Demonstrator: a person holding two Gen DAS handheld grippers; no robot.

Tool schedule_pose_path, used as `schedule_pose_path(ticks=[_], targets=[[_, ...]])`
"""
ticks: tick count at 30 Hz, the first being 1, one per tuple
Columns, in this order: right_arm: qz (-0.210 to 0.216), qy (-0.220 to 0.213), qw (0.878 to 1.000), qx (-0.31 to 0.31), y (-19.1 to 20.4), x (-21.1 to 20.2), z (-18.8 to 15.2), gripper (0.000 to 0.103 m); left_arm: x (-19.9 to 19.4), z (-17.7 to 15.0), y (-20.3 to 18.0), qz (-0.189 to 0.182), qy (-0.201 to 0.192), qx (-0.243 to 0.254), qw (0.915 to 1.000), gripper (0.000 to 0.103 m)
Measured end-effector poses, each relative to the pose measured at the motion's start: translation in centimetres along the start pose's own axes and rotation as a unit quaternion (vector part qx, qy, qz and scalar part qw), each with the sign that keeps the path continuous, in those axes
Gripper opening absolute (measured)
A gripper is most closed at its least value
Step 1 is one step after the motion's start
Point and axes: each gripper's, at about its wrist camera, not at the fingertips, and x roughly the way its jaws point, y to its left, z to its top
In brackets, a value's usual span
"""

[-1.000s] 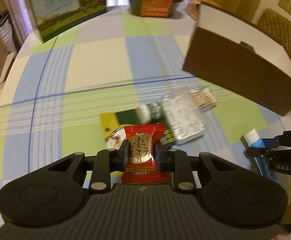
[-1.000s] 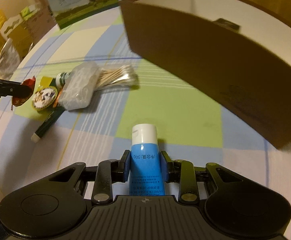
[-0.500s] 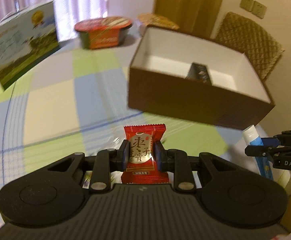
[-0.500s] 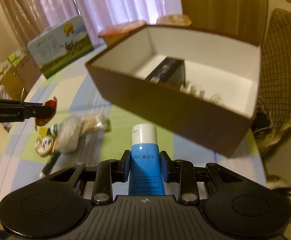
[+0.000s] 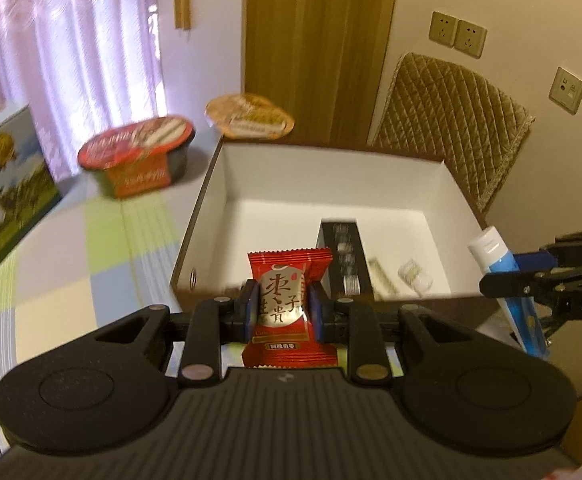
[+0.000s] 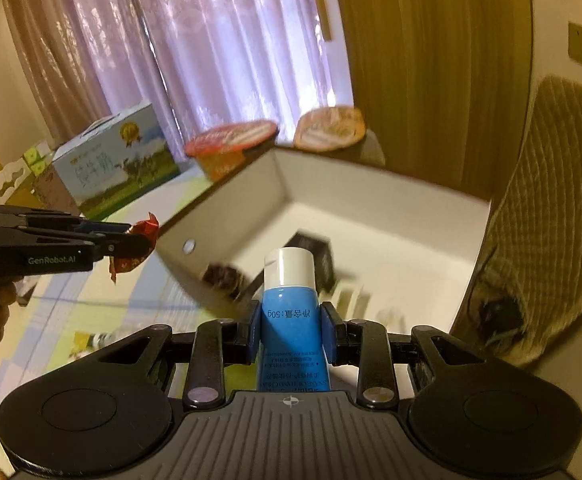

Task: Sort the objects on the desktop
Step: 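Carry the candy packet and blue tube over the cardboard box with both tools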

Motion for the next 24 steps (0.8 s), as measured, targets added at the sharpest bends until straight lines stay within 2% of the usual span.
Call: schedule_pose_path(ticks=[10,18,24], targets=[[0.007,-0.015,0.999,-0.029,-4.3,4.4,5.8,0.028,4.7,5.1,-0.7,0.01,0.006,0.02,0.9997,0.022],[0.014,-0.007,0.998,-0.053,-6.8,8.6,7.5,0.028,9.7,7.5,-0.2,0.017,0.037,0.015,0.9991,0.022],[0.009,0.032,0.996,-0.083,-8.0,12.5,7.8,0.028,13.6,8.2,0.1,0.017,0.069,0.007,0.9974,0.022]])
